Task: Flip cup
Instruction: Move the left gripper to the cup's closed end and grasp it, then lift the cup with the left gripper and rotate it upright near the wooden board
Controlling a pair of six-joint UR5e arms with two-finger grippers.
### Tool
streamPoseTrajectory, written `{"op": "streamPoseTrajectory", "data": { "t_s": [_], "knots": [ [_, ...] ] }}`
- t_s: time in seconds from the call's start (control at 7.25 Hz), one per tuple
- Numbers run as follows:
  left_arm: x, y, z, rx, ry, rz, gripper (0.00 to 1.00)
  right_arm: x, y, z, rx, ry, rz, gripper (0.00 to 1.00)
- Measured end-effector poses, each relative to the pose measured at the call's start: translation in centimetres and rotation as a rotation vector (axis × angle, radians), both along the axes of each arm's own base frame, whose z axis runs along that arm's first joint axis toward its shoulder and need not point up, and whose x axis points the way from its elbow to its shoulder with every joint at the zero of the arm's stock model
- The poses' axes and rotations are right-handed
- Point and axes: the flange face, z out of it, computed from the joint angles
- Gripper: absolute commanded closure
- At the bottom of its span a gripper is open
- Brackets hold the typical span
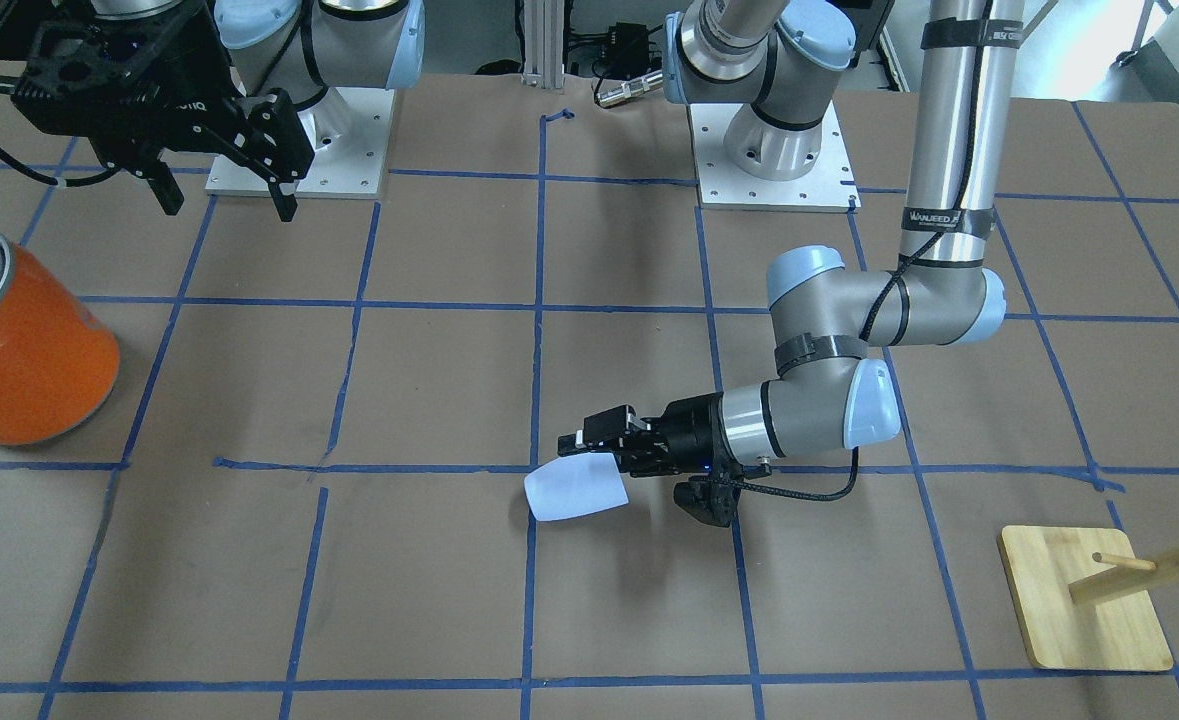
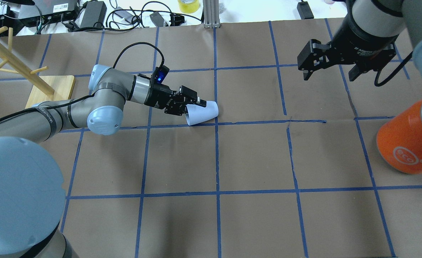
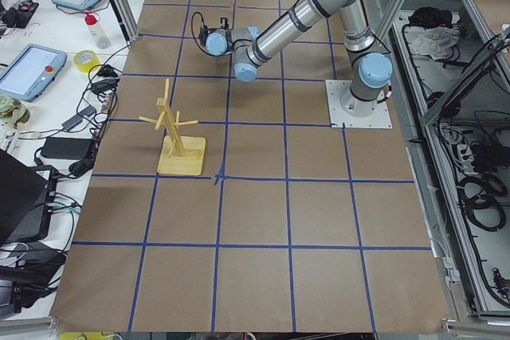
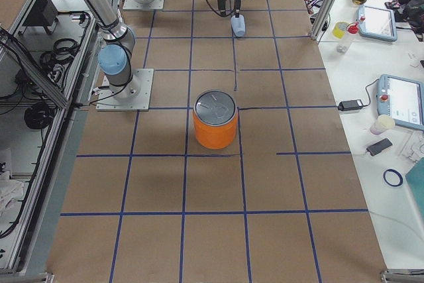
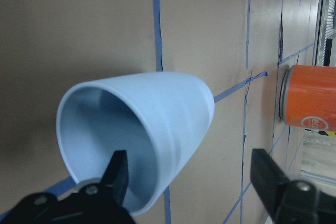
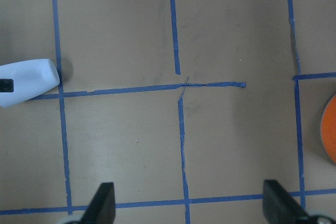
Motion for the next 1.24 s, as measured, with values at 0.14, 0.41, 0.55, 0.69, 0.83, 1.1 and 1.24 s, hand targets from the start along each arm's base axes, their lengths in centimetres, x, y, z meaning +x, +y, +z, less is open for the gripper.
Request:
{"op": "streamPoseTrajectory", "data": {
  "t_s": [0.14, 0.41, 0.55, 0.69, 0.83, 1.1, 1.24],
  "knots": [
    [-0.1, 0.0, 0.2, 0.011, 0.006, 0.009, 0.97, 0.0, 0.0, 0.0, 0.002, 0.0, 0.001, 0.0],
    [-0.2, -0.1, 0.7, 0.036, 0.003, 0.029, 1.0, 0.0, 0.0, 0.0, 0.004, 0.001, 0.002, 0.0],
    [-0.5, -0.1, 1.4, 0.059, 0.0, 0.048, 1.0, 0.0, 0.1, 0.0, 0.005, 0.001, 0.003, 0.0],
    [-1.2, -0.1, 2.5, 0.087, -0.006, 0.071, 1.0, 0.0, 0.1, 0.0, 0.005, 0.001, 0.003, 0.0],
    [-2.0, -0.6, 4.1, 0.112, -0.012, 0.105, 1.0, 0.0, 0.1, 0.0, 0.005, 0.0, 0.003, 0.0],
    [-2.5, -2.2, 8.8, 0.148, -0.083, 0.2, 1.0, 0.0, 0.1, -0.1, 0.006, 0.0, 0.001, 0.0],
    [-1.9, -2.6, 10.6, 0.13, -0.186, 0.234, 1.0, 0.0, 0.1, -0.1, 0.006, 0.0, 0.001, 0.0]
  ]
}}
